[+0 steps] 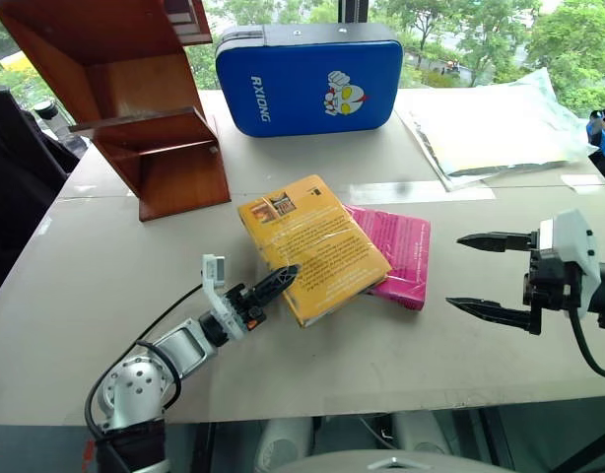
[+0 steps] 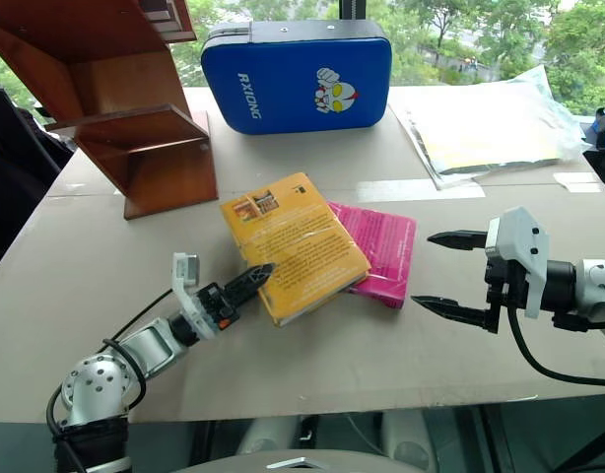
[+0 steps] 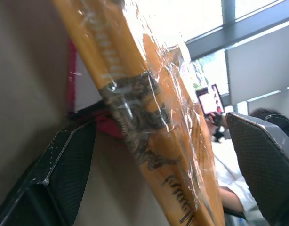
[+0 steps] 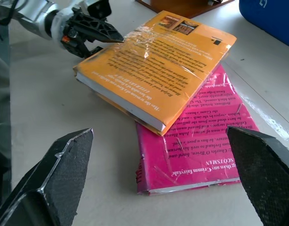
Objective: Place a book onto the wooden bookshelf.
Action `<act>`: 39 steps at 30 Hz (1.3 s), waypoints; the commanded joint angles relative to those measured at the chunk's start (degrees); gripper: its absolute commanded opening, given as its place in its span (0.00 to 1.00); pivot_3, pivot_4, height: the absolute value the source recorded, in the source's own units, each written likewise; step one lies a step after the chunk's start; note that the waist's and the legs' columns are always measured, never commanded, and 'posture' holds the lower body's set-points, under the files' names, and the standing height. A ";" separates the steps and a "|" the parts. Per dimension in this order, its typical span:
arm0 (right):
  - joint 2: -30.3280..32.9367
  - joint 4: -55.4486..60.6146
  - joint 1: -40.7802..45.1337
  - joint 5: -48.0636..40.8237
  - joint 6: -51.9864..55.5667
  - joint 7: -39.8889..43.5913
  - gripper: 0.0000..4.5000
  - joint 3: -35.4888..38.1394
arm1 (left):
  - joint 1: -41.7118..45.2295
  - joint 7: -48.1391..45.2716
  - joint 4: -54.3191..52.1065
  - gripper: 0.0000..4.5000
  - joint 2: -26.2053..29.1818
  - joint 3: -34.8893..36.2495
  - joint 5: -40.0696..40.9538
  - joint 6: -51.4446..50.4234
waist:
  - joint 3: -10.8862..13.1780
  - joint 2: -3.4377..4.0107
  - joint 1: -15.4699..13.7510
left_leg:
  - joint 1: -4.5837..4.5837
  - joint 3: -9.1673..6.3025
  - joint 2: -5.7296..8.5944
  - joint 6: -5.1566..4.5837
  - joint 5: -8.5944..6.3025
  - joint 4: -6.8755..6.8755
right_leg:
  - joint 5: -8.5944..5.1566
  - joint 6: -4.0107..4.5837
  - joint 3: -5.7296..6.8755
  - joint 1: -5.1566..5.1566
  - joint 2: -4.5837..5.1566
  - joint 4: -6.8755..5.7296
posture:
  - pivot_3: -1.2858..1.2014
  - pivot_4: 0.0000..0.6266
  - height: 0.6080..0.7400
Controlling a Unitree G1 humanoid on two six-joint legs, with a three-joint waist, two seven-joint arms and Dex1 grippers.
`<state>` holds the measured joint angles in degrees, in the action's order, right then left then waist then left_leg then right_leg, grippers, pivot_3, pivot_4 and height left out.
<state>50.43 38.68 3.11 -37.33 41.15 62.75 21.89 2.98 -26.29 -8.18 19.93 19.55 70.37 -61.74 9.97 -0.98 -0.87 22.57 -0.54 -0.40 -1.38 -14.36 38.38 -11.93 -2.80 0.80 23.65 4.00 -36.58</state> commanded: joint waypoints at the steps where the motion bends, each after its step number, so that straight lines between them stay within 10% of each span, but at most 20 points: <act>1: 1.13 3.08 -0.47 -2.61 0.57 -2.74 0.99 2.62 | 1.86 -1.04 4.58 1.00 -0.15 -3.18 2.94 -5.74 | -0.01 0.00 -0.30 | 0.00 -0.04 0.01 -0.01 0.00 0.01 | 0.00 0.00 0.00 -0.05 0.01 0.00 | 0.52 0.24 1.00; 5: 1.71 4.25 -1.79 -3.94 0.71 -4.49 0.99 3.07 | 3.59 -2.22 6.45 1.00 0.66 -3.35 3.14 -7.95 | -0.01 0.00 -0.94 | 0.07 -0.10 0.05 -0.01 0.00 0.03 | 0.00 0.01 0.00 -0.07 0.06 0.01 | 0.52 0.24 1.00; 15: 3.03 3.16 -1.98 -4.78 -0.94 -5.69 1.00 1.89 | 4.39 -1.04 5.29 0.02 -0.87 -0.75 7.36 -8.83 | 0.03 -0.06 -0.82 | 0.18 -0.14 0.02 -0.06 -0.04 -0.04 | 0.03 0.09 -0.03 -0.01 0.07 0.13 | 0.52 0.24 1.00; 25: 2.54 -2.05 5.13 -7.81 -1.65 -6.62 1.00 -1.09 | 4.65 6.33 -18.65 0.01 3.42 5.29 20.22 0.78 | 0.26 -0.30 0.04 | 0.33 -0.44 -0.08 -0.05 -0.04 -0.06 | 0.09 0.19 -0.05 0.14 0.08 0.15 | 0.52 0.24 1.00; 39: -14.55 -15.89 27.37 -18.52 -1.26 -19.74 1.00 -4.57 | 39.69 -2.61 -15.70 0.01 48.96 -21.47 -57.90 34.39 | 0.60 -0.61 0.66 | 0.51 0.14 0.02 -0.04 -0.04 -0.50 | 0.27 -0.02 -0.43 0.33 -0.36 0.80 | 0.52 0.24 1.00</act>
<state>36.28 22.73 29.27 -53.80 40.09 44.49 16.63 41.32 -28.50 -24.76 66.90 -2.45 18.58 -31.26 10.57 -1.58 -0.21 23.09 -0.37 -0.38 -1.40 -14.39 37.75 -11.66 -2.91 0.37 24.09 3.64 -35.81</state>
